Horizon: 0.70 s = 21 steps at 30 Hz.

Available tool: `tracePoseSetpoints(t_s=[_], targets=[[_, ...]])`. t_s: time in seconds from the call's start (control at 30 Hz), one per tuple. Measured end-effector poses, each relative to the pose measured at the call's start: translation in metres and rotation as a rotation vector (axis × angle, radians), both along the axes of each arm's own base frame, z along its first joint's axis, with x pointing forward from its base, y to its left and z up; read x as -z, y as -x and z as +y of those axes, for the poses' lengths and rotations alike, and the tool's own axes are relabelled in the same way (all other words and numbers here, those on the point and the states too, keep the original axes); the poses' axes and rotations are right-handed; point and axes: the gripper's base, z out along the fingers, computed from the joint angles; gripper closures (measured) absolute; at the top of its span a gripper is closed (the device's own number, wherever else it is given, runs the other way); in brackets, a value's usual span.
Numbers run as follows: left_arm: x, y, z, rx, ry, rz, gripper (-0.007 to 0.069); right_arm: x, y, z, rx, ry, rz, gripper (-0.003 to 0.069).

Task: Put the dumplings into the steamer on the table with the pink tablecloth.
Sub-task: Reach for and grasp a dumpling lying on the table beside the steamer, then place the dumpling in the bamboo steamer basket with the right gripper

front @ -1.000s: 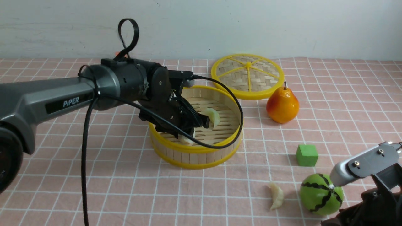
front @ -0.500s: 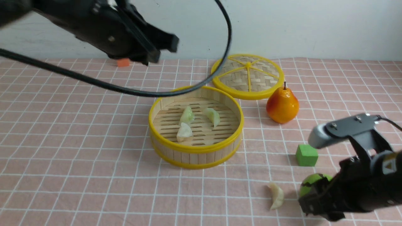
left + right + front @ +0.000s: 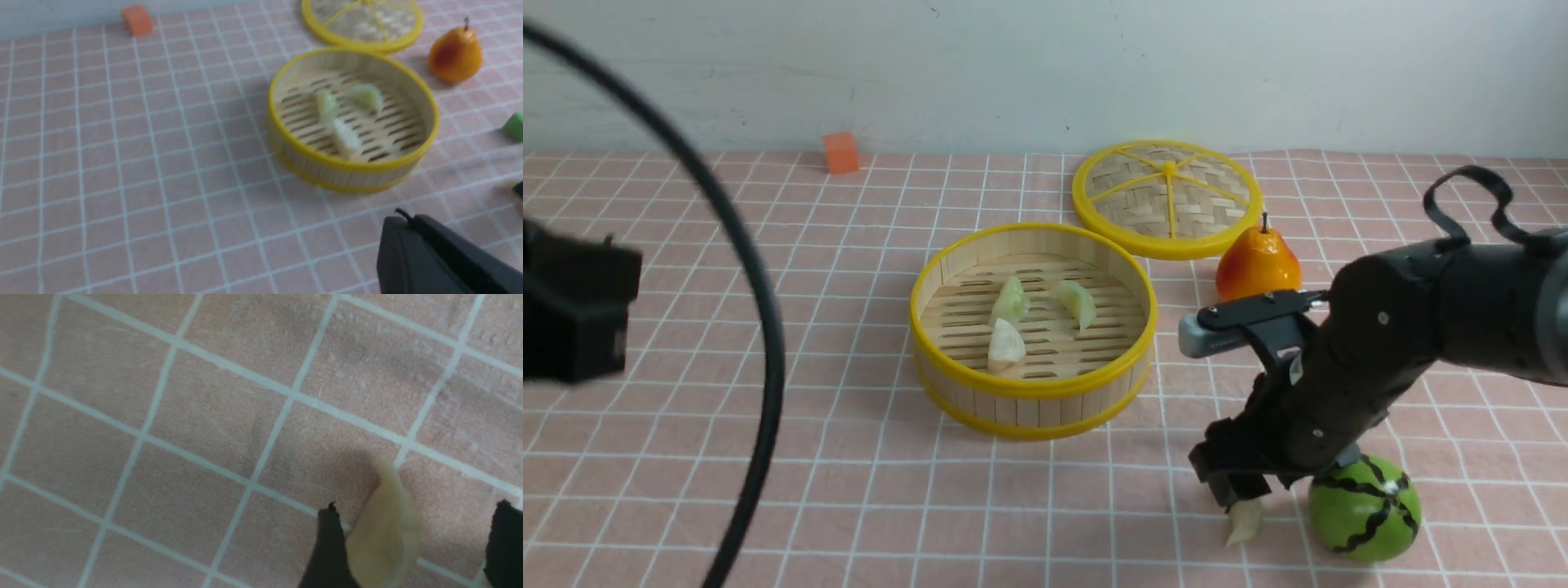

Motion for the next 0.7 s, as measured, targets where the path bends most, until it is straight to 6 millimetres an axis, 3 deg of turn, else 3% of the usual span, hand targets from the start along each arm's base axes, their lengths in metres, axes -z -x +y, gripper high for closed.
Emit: tracePoseSetpoints(t_s=[0.1, 0.13, 0.23, 0.27, 0.37, 0.47, 0.5, 0.53, 0.6, 0.7], targets=[[0.038, 0.011, 0.010, -0.030, -0.080, 0.069, 0.0638, 0.016, -0.003, 0.001, -0.006, 0.018, 0.035, 0.0282], [0.040, 0.012, 0.011, -0.032, -0.082, 0.075, 0.0638, 0.017, -0.003, 0.001, -0.007, 0.019, 0.037, 0.0290], [0.070, 0.021, 0.019, -0.084, -0.097, 0.145, 0.0638, 0.013, -0.005, 0.003, -0.019, 0.011, 0.025, 0.0475], [0.074, 0.022, 0.020, -0.093, -0.100, 0.153, 0.0638, 0.012, -0.006, 0.004, -0.028, 0.011, 0.021, 0.0492], [0.095, 0.027, 0.025, -0.134, -0.096, 0.156, 0.0638, -0.007, -0.013, 0.008, -0.059, -0.001, 0.004, 0.0486], [0.099, 0.027, 0.026, -0.155, -0.061, 0.111, 0.0638, -0.027, -0.018, 0.013, -0.063, -0.031, -0.015, 0.0486], [0.100, 0.026, 0.025, -0.161, -0.017, 0.057, 0.0638, -0.050, -0.025, 0.021, -0.084, -0.074, -0.053, 0.0486], [0.101, 0.025, 0.025, -0.166, -0.011, 0.054, 0.0638, -0.052, -0.025, 0.022, -0.088, -0.078, -0.058, 0.0486], [0.101, 0.023, 0.024, -0.171, 0.041, 0.007, 0.0638, -0.081, -0.034, 0.042, -0.160, -0.135, -0.147, 0.0486], [0.101, 0.022, 0.023, -0.182, 0.084, -0.006, 0.0638, -0.096, -0.043, 0.070, -0.248, -0.176, -0.248, 0.0486]])
